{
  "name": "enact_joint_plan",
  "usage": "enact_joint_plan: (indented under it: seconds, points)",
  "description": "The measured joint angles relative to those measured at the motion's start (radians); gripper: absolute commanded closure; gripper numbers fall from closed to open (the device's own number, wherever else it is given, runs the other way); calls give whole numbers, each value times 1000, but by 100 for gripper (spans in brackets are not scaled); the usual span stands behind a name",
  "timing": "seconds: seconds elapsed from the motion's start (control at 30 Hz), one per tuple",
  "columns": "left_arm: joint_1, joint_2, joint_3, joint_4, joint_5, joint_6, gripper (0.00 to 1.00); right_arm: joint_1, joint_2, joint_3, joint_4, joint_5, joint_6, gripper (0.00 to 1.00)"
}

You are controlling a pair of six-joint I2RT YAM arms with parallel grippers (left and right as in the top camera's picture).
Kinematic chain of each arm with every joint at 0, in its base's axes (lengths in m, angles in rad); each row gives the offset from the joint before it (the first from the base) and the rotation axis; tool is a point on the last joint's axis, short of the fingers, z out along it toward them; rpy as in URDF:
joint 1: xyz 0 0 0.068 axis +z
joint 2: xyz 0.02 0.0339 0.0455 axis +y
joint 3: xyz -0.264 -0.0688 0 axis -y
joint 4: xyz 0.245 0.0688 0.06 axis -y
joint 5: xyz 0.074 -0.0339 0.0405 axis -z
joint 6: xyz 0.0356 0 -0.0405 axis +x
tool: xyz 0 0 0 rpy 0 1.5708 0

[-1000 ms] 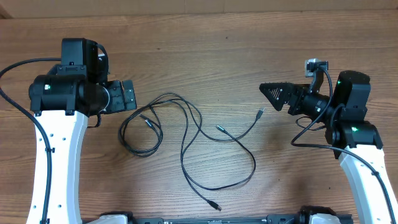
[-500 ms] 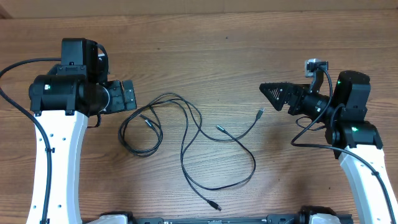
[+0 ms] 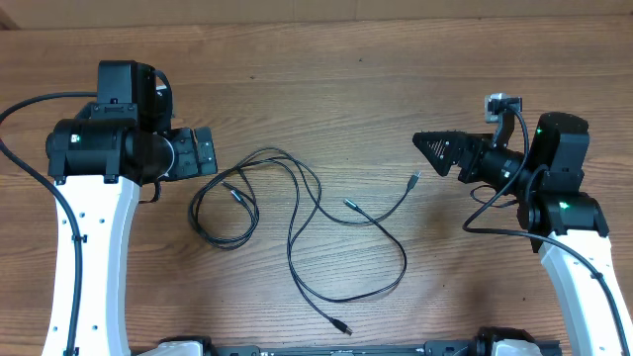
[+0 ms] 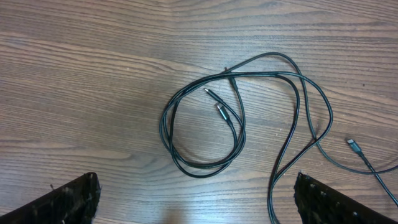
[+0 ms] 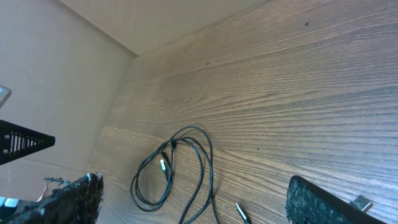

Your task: Untangle cables

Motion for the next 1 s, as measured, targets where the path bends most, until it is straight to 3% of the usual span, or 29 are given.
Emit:
enact_joint_plan:
  seconds: [0.33, 0.4, 0.57, 0.8, 1.0]
  points:
    - [0, 0, 0, 0, 0, 0, 0, 0, 0, 0, 0, 0, 0, 8]
    - [0, 0, 0, 0, 0, 0, 1, 0, 0, 0, 0, 0, 0, 14]
    - [0, 0, 0, 0, 0, 0, 0, 9, 0, 0, 4, 0, -6, 15]
    - [0, 0, 0, 0, 0, 0, 0, 132, 31, 0, 70, 63, -79, 14]
    - [0, 0, 0, 0, 0, 0, 0, 261, 157, 0, 118, 92, -164, 15]
